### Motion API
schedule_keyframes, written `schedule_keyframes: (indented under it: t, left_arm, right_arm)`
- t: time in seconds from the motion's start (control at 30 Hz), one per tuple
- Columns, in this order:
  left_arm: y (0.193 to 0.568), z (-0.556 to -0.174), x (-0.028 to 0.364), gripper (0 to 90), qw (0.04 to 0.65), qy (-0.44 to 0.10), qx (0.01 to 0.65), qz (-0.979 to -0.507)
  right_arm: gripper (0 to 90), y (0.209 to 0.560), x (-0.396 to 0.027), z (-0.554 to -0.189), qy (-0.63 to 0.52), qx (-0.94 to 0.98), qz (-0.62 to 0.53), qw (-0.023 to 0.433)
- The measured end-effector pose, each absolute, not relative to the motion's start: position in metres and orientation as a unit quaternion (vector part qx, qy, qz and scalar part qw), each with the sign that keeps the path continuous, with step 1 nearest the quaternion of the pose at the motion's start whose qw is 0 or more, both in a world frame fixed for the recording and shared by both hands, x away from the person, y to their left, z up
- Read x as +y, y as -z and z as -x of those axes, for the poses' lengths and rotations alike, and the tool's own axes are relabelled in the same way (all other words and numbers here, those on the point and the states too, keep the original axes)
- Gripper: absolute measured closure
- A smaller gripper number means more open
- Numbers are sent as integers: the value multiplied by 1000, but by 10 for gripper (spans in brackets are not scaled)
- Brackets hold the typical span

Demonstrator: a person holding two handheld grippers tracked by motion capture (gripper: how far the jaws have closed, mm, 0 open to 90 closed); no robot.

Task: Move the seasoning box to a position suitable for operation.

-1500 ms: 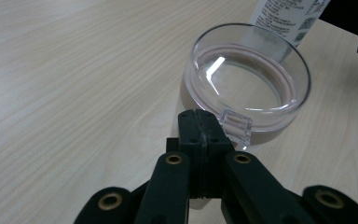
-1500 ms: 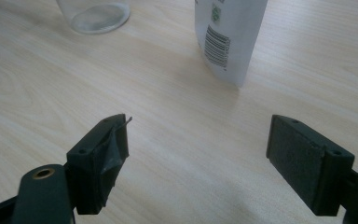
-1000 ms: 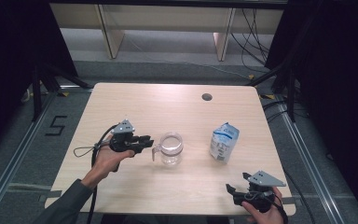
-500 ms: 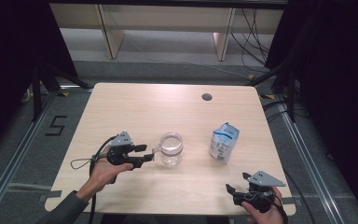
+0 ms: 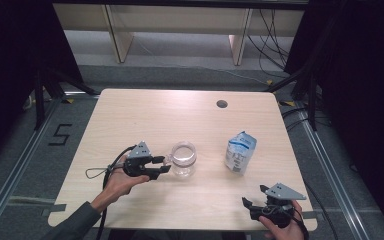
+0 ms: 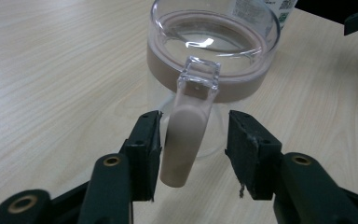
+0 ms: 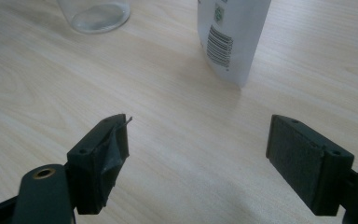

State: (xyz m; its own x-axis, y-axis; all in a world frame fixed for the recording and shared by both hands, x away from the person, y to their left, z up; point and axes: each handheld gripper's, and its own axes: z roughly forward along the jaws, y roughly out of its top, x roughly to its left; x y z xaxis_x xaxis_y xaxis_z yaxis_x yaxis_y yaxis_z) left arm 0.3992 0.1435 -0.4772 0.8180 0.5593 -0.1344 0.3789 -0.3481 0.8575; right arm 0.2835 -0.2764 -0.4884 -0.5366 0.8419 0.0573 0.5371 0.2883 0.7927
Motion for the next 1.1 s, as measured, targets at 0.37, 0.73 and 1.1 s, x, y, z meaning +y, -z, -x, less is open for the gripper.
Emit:
schedule_keyframes:
  t: [0.37,0.73,1.1]
  left_arm:
    - [479,-400,142,724,489,-115,233,-833]
    - [479,-391,140,730,495,-100,203,-839]
    - [479,-376,137,730,496,-77,161,-850]
  right_arm:
    - [218,488,-277,-284,-399,782,-438,195]
    - [218,489,-276,-284,-402,782,-436,191]
    - [217,489,-277,-284,-402,783,-431,199]
